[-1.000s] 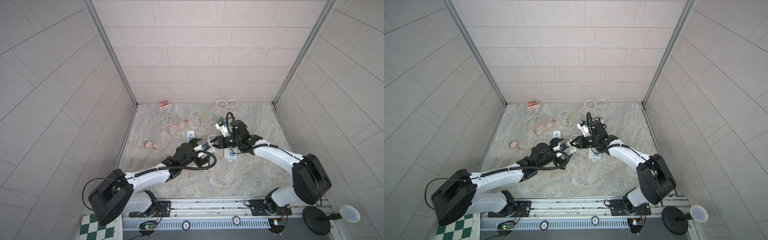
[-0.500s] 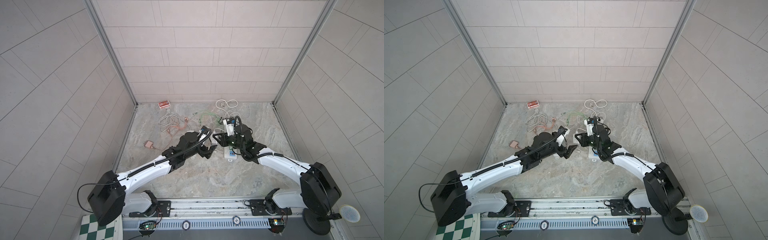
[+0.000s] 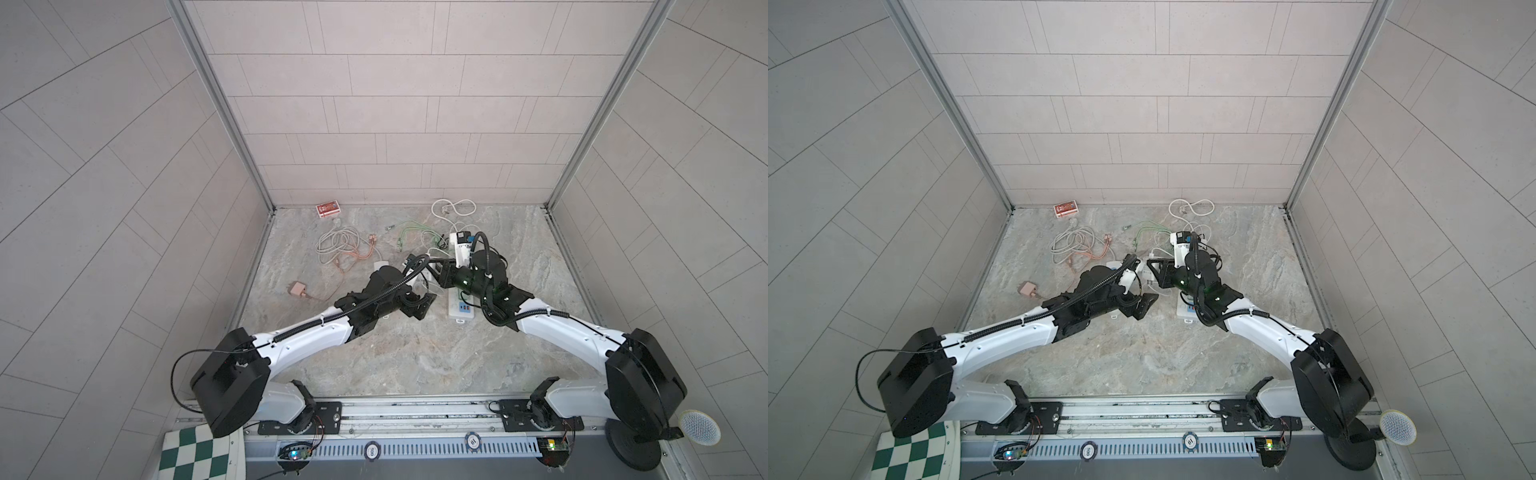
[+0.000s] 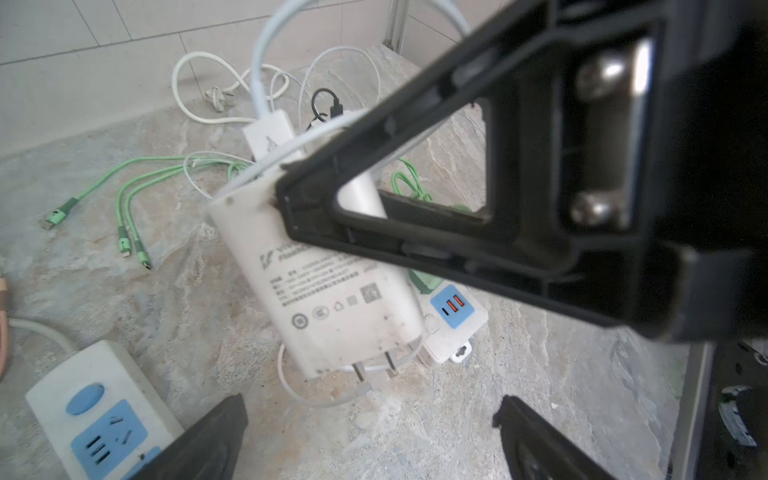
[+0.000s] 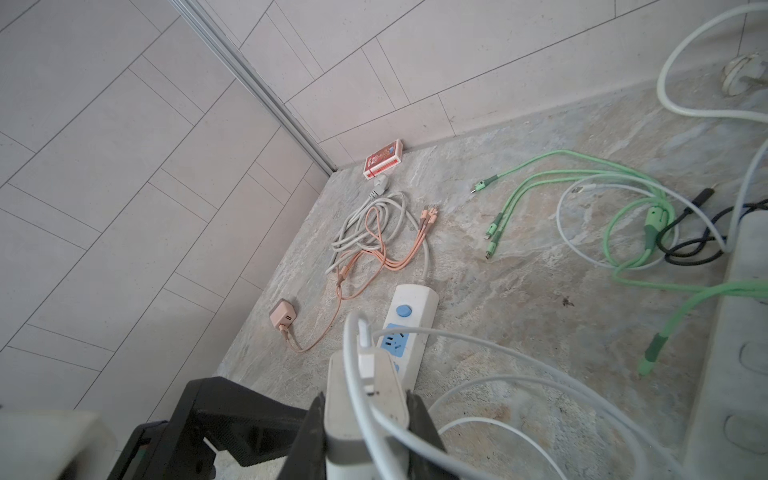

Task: Insert the plug

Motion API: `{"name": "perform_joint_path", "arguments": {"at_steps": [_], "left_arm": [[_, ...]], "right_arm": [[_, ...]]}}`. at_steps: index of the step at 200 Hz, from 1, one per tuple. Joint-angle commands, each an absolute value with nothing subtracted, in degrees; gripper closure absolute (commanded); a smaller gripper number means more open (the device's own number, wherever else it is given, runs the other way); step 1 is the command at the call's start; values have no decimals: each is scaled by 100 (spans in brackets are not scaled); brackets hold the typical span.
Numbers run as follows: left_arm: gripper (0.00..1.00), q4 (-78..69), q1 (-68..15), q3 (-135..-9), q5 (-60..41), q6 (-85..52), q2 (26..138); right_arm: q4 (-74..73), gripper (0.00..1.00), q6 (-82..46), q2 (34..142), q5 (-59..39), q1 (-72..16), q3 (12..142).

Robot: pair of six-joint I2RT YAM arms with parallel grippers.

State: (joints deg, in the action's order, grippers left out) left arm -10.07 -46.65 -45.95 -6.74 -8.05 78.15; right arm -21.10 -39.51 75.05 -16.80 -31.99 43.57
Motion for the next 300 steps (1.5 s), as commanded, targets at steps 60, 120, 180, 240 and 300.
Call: {"name": "perform_joint_path", "arguments": {"at_steps": [60, 120, 180, 240, 300], "left_arm": [[7, -2089, -4676, -4932, -234, -1071, 8196], [18, -2679, -4663, -4717, 31, -1090, 8230], [34, -2822, -4608, -4781, -92, -918, 8312], [51, -2839, -4587, -4546, -270, -296, 8166], [56, -3193, -4588, -3968, -391, 953, 8023]], "right_arm": [[-2609, 100, -4092, 7313, -1714, -3409, 4212], [-2664, 100, -4157, 7182, -1673, -3507, 4016], [-2577, 100, -4181, 6945, -1730, -3526, 3824], [-1858, 88, -4122, 6611, -1827, -3509, 3943], [-198, 57, -4148, 6266, -2663, -2845, 4548]]}}
